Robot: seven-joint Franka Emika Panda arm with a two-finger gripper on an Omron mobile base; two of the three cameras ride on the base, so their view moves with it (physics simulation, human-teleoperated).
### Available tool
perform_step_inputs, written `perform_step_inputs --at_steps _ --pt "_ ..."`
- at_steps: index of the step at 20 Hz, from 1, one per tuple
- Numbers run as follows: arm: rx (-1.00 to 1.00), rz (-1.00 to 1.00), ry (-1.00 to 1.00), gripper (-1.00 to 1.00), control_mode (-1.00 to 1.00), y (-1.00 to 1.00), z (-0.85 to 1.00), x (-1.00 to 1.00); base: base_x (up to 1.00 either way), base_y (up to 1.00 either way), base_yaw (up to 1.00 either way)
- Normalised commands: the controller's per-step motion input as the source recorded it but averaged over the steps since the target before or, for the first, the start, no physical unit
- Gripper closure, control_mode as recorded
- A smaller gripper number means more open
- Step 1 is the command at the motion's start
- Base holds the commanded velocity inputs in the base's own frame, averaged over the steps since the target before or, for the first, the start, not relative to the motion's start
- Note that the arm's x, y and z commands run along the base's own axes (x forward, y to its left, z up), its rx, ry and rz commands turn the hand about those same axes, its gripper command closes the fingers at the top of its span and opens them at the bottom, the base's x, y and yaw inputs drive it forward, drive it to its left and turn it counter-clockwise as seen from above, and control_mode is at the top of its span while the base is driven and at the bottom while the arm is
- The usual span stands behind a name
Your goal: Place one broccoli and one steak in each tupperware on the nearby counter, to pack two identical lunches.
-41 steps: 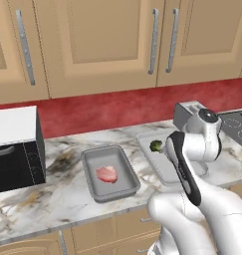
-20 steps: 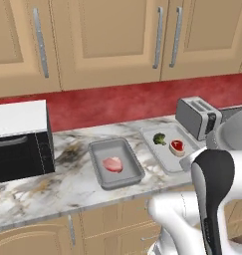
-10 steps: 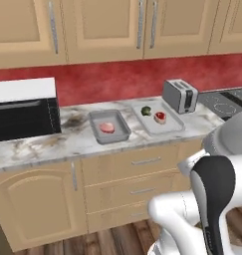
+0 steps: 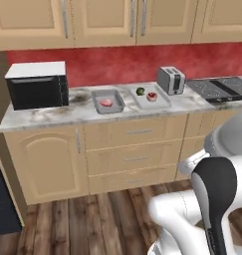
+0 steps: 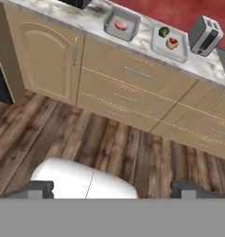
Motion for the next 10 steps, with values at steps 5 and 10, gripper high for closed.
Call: perform_step_inputs --at_steps 5,10 --pt "0.0 0.0 0.0 -1.0 1.0 0.0 0.0 0.0 -1.0 0.57 0.22" --pt "0.0 0.0 0.0 -1.0 1.0 0.0 0.0 0.0 -0.87 0.93 0.12"
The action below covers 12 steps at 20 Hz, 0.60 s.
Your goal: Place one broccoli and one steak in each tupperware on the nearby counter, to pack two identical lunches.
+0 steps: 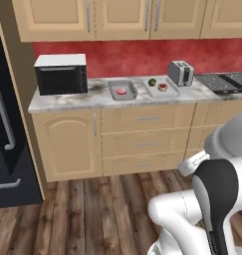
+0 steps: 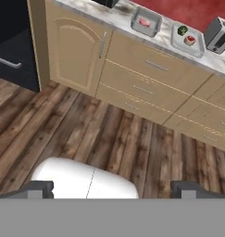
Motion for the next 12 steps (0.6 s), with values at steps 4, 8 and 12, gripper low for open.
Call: perform_step_inputs --at_steps 4,8,12 --pt "0.0 0.0 0.0 -1.0 1.0 0.0 0.0 0.0 -0.2 1.0 0.0" --pt "0.0 0.0 0.0 -1.0 1.0 0.0 0.0 0.0 0.0 1.0 -0.02" --pt "0.0 0.0 0.0 -1.0 1.0 0.0 0.0 0.0 0.0 1.0 0.14"
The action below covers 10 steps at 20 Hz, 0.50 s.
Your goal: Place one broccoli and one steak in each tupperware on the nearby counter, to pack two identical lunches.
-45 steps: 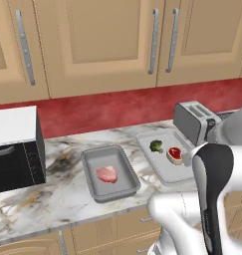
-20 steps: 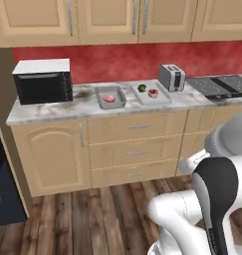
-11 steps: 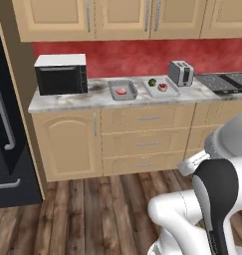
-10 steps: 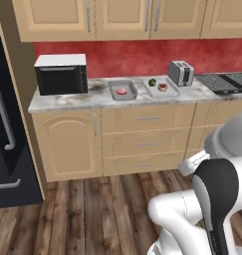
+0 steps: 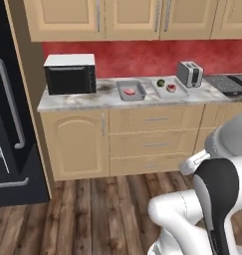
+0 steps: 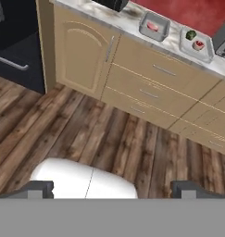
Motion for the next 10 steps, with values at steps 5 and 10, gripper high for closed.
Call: perform_step_inputs --at_steps 5,10 --pt "0.0 0.0 0.0 -1.0 1.0 0.0 0.0 0.0 0.0 1.0 0.47" --pt "0.0 0.0 0.0 -1.0 1.0 0.0 0.0 0.0 0.0 1.0 0.52"
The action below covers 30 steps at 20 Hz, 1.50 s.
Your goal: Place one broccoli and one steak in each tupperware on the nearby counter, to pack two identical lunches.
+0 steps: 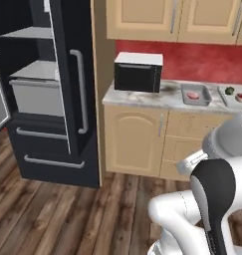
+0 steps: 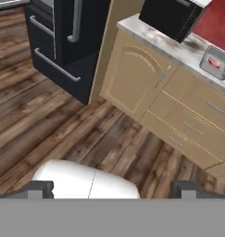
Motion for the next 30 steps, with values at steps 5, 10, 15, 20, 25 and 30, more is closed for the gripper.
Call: perform_step_inputs --at_steps 5,10,15,20,25,30 --pt "0.0 0.0 0.0 -1.0 1.0 0.0 0.0 0.0 0.0 1.0 0.46" --pt "0.0 0.0 0.0 -1.0 1.0 0.0 0.0 0.0 0.0 1.0 0.29" --pt "0.0 0.0 0.0 -1.0 1.0 0.0 0.0 0.0 0.0 1.0 -0.11" --pt "0.0 0.0 0.0 -1.0 1.0 0.0 0.0 0.0 0.0 1.0 -0.41" --pt "0.0 0.0 0.0 -1.0 1.0 0.0 0.0 0.0 0.06 1.0 -0.48" --pt "0.0 0.0 0.0 -1.0 1.0 0.0 0.0 0.0 0.08 1.0 -0.47"
